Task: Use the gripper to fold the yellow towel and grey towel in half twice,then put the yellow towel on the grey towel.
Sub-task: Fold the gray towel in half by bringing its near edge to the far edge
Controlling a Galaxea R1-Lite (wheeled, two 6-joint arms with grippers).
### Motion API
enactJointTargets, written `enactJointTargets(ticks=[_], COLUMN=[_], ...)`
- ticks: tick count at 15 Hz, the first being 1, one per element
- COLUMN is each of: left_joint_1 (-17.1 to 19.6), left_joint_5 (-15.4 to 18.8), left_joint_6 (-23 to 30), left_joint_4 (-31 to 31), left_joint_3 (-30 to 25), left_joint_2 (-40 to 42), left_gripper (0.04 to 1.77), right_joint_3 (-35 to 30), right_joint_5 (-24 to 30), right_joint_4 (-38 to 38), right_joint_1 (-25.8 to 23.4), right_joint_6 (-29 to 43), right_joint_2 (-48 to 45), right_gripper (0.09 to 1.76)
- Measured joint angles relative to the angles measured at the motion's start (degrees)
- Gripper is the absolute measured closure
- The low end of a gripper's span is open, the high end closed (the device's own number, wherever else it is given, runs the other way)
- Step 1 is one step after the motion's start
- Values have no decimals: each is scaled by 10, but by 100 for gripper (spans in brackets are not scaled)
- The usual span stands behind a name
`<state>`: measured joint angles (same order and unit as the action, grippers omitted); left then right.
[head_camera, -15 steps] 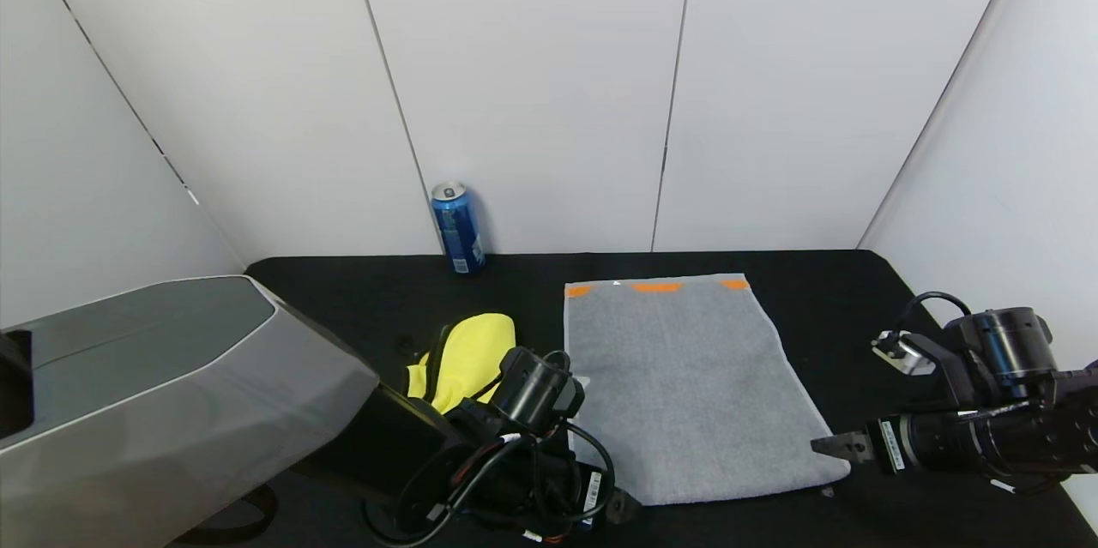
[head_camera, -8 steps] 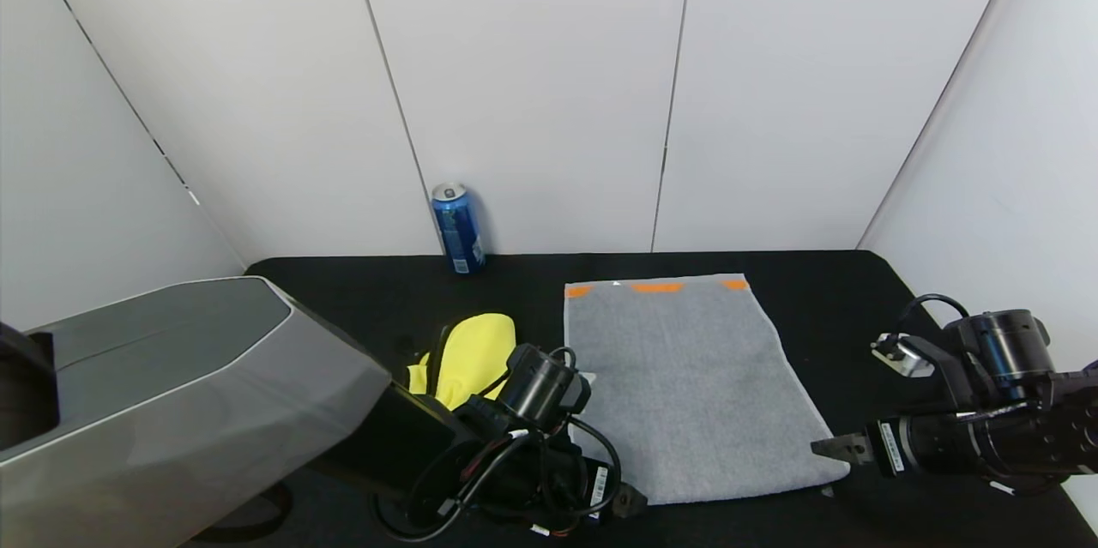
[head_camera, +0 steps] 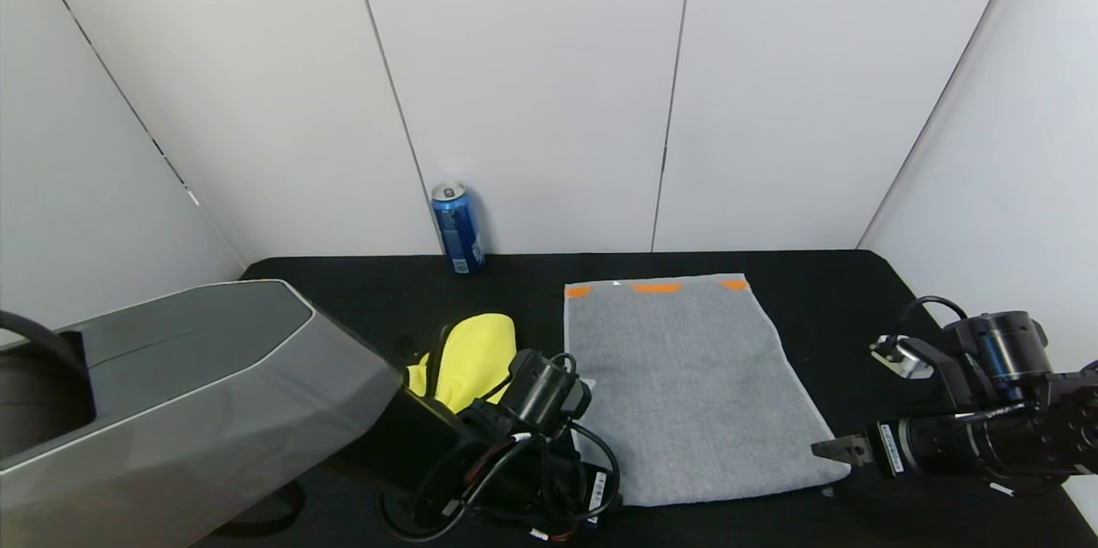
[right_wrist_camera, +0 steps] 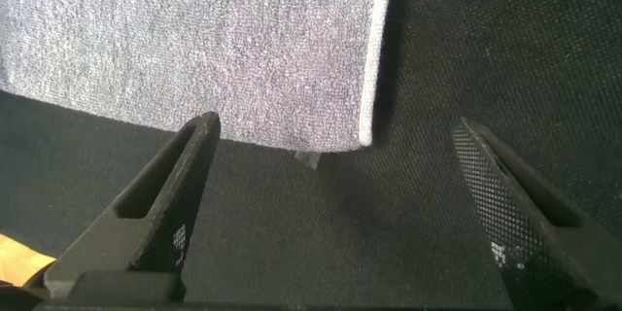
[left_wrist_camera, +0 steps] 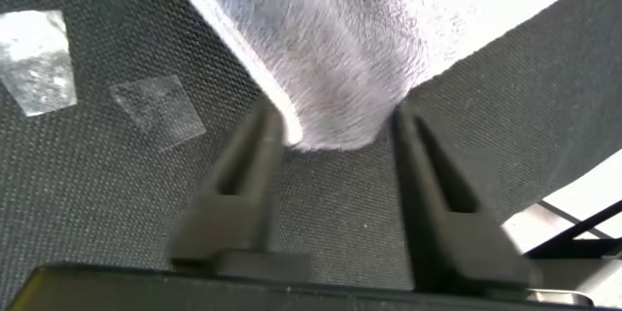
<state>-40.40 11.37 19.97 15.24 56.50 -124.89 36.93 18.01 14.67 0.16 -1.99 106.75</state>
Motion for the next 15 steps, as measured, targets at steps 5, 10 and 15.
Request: enactJointTargets(ticks=[5, 10, 15], left_joint_1=[0, -2, -3], left_joint_5=[0, 0, 0], left_joint_6=[0, 0, 0], left_joint_4=[2, 1, 1], left_joint_3=[-3, -7, -10], left_joint_2=[-1, 1, 7], left_gripper=[167, 168, 168], right_joint_3=[0, 1, 0], right_joint_5=[0, -2, -5], right_joint_4=[0, 0, 6], right_joint_1=[4, 8, 7], right_joint_6=[2, 4, 29], right_joint_2=[1, 3, 19], right_gripper=[14, 14, 14])
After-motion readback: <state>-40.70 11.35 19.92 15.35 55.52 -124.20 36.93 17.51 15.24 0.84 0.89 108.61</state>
